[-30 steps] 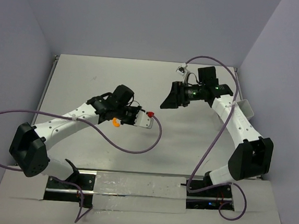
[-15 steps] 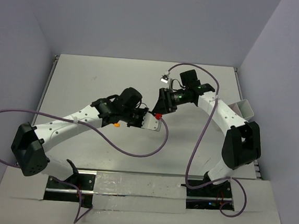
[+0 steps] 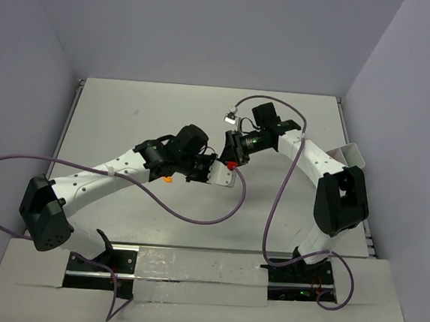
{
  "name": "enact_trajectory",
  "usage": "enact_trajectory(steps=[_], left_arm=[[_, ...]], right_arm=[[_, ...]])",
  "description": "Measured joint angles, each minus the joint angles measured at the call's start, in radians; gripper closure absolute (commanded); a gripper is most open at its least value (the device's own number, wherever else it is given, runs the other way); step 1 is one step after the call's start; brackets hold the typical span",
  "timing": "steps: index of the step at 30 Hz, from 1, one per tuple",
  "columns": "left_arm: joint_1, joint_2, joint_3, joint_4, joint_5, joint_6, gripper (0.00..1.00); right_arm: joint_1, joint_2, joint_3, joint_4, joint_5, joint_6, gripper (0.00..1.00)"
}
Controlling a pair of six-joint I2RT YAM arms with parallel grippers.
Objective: Sort the legos into containers by color
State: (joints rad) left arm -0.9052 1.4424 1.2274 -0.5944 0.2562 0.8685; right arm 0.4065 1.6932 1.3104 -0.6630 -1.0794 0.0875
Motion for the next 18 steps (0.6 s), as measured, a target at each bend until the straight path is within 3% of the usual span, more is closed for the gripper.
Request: enact_trajectory(steps=[3,7,11,14,16,18], left_arm=[[-0.003,0.001,0.002,-0.001,-0.001,-0.002,1.0],[-0.007,0.005,0.005,-0.003,-0.006,-0.006,1.0],[-0.013,0.007,0.01,-0.013,-0.016,-0.01,0.96],[-0.016,0.007,0.01,-0.013,-0.023,-0.013,0.81],[-0.018,0.007,0.01,-0.013,-0.027,-0.013,0.5],[-0.018,0.007,0.01,-0.013,-0.031,-0.015,0.34]], right_arm=[[0.001,0.001,0.008,-0.008,-0.01,-0.007,0.69],[0.002,0.007,0.016,-0.012,-0.024,-0.01,0.91],[0.002,0.014,0.018,-0.017,-0.034,-0.008,1.0],[0.002,0.014,0.018,-0.018,-0.037,-0.008,1.0],[0.002,0.014,0.018,-0.018,-0.038,-0.011,1.0],[0.001,0.014,0.018,-0.018,-0.039,-0.016,1.0]])
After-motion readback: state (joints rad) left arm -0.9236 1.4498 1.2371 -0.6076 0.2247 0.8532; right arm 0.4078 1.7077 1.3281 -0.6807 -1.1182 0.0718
